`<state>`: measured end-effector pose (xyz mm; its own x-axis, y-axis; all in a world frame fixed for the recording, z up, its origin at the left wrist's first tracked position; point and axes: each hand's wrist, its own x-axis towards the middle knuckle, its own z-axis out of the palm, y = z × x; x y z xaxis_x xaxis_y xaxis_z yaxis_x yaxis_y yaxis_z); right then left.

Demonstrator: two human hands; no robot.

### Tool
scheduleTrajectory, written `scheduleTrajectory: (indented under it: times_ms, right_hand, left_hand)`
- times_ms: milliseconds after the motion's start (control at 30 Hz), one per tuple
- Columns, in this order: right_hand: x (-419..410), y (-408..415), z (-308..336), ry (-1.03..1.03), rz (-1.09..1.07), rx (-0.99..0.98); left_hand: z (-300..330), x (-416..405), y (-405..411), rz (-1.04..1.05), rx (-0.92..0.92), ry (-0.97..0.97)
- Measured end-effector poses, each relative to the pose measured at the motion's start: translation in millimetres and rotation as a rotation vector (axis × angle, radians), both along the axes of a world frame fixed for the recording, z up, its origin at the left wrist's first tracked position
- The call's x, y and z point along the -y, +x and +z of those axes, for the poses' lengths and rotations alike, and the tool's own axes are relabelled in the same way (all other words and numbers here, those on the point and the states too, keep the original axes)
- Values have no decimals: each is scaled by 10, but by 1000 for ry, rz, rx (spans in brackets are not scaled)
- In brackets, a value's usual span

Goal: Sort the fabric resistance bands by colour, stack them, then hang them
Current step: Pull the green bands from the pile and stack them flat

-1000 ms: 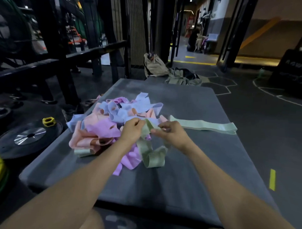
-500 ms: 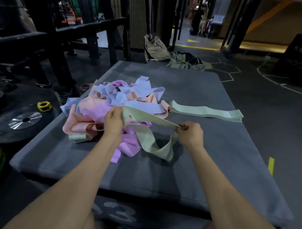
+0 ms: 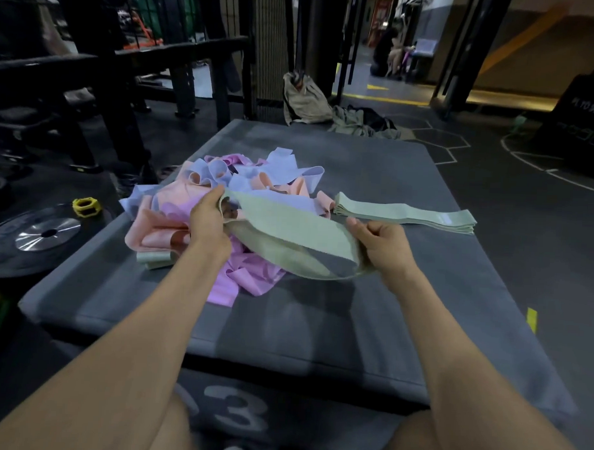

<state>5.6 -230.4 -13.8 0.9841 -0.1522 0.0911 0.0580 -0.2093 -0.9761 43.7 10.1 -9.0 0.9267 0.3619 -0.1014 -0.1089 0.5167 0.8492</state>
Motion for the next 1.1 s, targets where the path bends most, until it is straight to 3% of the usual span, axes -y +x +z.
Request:
scheduleTrajectory:
  times_ms: [267, 333, 467, 567, 633, 800, 900, 1100]
  right_hand:
    - [124, -180, -136, -238, 212, -131]
    - [117, -166, -183, -310, 174, -144]
    - [62, -115, -248, -643, 56, -169]
    - [34, -143, -193, -716, -110, -159]
    - [26, -133, -141, -631, -210, -141]
    - [-43, -145, -86, 160, -113, -63]
    - [-37, -138, -104, 288, -22, -80]
    - [8, -140, -143, 416, 135, -110]
  left_hand:
    - [28, -93, -149, -28, -45, -13]
    - [25, -72, -176, -31, -51, -11]
    - [26, -48, -221, -18, -81, -58]
    - [32, -35, -257, -5, -81, -66]
    - [19, -38, -272, 18, -117, -48]
    - [-118, -131, -254, 53, -197, 303]
    - [-159, -138, -236, 58, -142, 507]
    - [-159, -155, -223, 44, -190, 383]
